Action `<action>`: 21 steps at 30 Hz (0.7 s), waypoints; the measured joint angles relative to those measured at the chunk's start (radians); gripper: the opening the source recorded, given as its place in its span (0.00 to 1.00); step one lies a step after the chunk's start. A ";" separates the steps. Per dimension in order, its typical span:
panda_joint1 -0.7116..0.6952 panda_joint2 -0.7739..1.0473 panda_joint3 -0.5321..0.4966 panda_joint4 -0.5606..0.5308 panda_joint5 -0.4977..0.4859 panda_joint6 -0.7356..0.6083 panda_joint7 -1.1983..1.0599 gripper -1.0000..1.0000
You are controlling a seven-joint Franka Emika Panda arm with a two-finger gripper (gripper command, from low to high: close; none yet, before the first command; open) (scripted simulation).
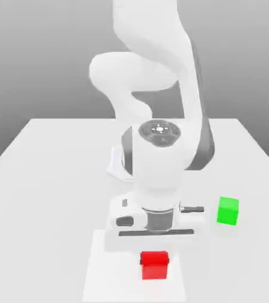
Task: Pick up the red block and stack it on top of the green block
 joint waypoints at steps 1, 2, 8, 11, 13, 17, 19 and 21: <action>-0.002 -0.035 0.003 -0.005 0.006 -0.030 -0.005 0.00; 0.011 -0.067 0.019 -0.019 0.016 -0.048 0.000 0.00; 0.261 -0.237 0.141 -0.139 0.102 -0.094 0.070 0.00; 0.340 -0.319 0.198 -0.204 0.145 -0.109 0.112 0.00; 0.403 -0.373 0.246 -0.247 0.174 -0.120 0.139 0.00; 0.419 -0.381 0.316 -0.285 0.123 -0.097 0.219 0.00; 0.390 -0.344 0.332 -0.285 0.051 -0.070 0.272 0.00; 0.364 -0.305 0.340 -0.282 -0.018 -0.041 0.321 0.00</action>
